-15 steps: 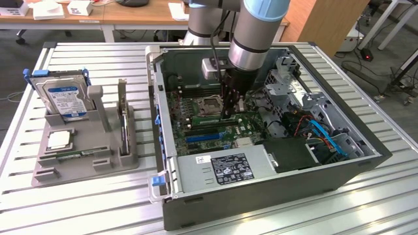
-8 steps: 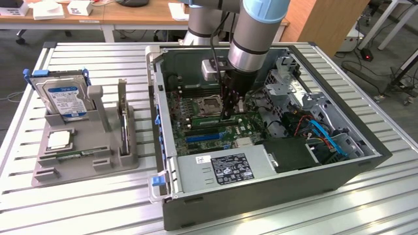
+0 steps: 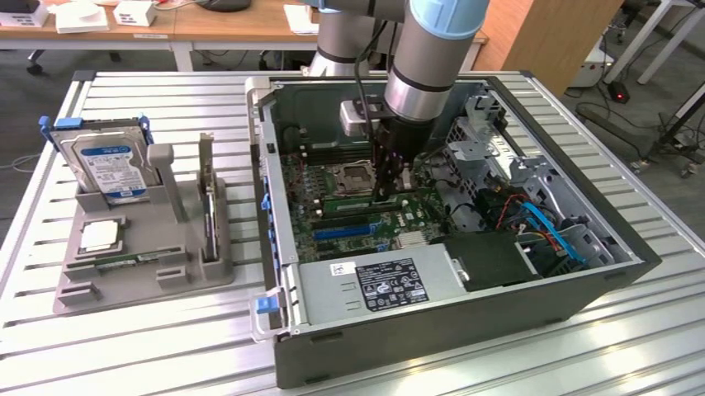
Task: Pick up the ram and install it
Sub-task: 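Insert the ram into the slot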
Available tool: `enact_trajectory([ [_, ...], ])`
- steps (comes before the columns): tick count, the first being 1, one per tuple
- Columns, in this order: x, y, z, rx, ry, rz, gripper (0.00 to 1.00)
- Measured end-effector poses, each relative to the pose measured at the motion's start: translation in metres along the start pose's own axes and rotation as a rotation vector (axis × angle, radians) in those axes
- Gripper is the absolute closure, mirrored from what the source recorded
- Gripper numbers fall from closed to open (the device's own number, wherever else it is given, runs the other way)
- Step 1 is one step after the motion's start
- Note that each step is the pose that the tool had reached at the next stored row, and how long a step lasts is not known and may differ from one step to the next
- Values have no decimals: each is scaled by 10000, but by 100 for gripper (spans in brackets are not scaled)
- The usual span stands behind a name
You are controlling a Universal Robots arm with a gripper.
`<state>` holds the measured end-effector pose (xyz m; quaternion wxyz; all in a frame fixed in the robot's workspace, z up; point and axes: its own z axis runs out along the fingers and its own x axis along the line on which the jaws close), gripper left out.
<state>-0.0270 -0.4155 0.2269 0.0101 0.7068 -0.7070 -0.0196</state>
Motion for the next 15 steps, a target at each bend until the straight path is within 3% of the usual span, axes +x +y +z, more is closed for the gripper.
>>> enact_trajectory([
  [2, 0, 0, 0, -1, 0, 0, 76],
  [4, 0, 0, 0, 0, 0, 0, 76],
  [5, 0, 0, 0, 0, 0, 0, 70],
  [11, 0, 0, -5, 0, -1, 0, 70],
  [15, -1, 4, -83, -1, 1, 1, 70],
])
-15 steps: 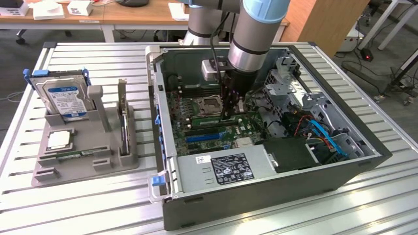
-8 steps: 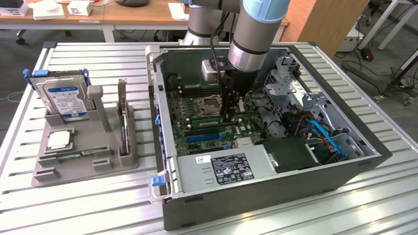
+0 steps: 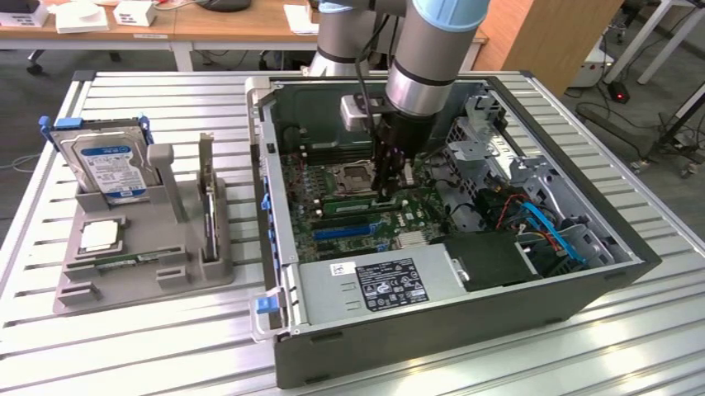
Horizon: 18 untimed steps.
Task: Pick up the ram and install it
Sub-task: 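Insert the ram into the slot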
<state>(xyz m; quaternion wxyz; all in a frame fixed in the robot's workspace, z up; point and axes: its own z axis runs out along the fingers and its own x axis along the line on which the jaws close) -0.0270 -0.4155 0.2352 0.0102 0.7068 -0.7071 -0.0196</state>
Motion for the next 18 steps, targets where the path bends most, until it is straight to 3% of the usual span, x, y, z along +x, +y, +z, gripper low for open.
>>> enact_trajectory([
  [11, -4, 13, -304, 0, -1, -1, 70],
  [18, -5, 13, -327, 2, -1, -1, 70],
])
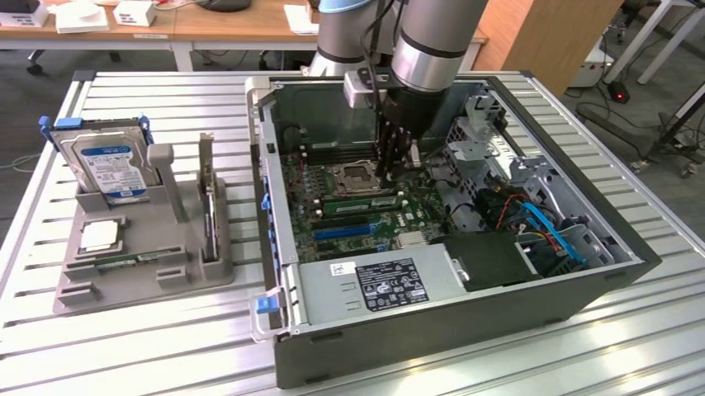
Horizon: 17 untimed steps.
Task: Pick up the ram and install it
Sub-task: 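Insert the ram into the slot, then press down the ram until it locks into place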
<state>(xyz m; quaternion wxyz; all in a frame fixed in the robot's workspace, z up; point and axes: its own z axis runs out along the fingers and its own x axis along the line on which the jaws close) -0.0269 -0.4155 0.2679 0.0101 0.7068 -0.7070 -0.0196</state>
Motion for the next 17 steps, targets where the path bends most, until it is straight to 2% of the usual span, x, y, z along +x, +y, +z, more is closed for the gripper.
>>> enact_trajectory([
  [17, 0, 0, 0, 0, 0, 1, 71],
])
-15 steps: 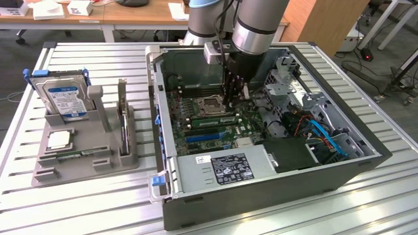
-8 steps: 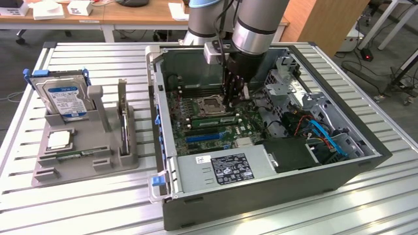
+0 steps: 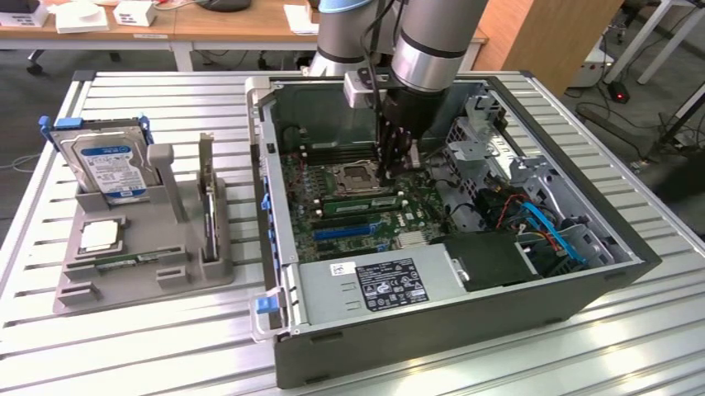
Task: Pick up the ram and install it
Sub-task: 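Press down the ram until it locks into place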
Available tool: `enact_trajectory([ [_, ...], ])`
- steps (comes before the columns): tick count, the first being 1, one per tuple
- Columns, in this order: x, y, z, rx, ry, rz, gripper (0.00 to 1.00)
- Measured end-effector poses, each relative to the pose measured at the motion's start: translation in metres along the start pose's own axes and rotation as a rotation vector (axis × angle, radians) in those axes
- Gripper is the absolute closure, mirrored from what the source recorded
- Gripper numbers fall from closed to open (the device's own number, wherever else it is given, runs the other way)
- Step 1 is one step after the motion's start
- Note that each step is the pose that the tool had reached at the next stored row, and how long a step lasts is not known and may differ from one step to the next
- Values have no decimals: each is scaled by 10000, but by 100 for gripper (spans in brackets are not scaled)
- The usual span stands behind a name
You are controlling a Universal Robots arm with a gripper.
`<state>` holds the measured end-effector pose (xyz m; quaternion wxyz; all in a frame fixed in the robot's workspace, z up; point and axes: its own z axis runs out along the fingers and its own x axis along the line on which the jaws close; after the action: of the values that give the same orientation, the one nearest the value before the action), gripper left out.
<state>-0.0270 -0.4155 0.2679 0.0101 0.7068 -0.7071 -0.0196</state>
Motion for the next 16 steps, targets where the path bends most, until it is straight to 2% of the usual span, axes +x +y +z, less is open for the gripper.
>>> enact_trajectory([
  [1, 0, 0, 0, 0, 0, 0, 78],
  [2, 0, 0, 0, 0, 0, 0, 78],
  [4, 0, 0, 0, -1, 0, 0, 90],
  [16, 0, 0, 0, -1, 0, 0, 91],
])
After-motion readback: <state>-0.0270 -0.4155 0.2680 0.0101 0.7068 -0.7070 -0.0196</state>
